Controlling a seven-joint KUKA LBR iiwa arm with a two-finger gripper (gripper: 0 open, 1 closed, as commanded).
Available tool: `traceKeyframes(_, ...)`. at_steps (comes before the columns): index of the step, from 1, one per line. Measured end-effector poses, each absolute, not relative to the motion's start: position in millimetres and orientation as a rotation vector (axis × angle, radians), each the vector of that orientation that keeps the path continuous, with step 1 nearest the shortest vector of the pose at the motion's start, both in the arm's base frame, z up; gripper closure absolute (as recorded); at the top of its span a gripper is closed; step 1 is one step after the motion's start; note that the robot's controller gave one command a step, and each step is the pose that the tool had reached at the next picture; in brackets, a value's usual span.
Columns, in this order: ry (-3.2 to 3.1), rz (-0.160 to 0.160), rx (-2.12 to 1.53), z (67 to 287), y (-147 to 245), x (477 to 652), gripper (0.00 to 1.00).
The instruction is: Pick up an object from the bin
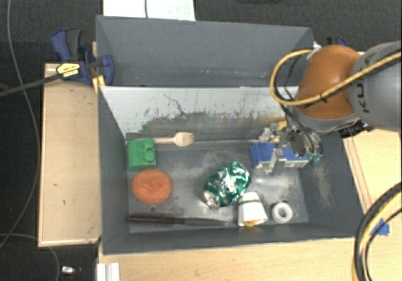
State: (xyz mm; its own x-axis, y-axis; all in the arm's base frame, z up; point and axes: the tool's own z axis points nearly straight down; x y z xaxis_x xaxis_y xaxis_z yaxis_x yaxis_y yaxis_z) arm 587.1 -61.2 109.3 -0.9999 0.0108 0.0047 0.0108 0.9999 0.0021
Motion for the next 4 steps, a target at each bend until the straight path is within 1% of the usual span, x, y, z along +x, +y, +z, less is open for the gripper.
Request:
traceKeyframes(1,-3.148,-0.001,-0.016,139.9,-61.6,590.1,1.00)
traceKeyframes(2,-3.146,-0.002,-0.015,157.2,-61.5,589.6,1.00)
traceKeyframes(3,-3.152,-0.001,-0.014,168.6,-61.6,590.7,1.00)
traceKeyframes(4,-3.146,-0.002,-0.013,191.1,-61.4,589.4,1.00)
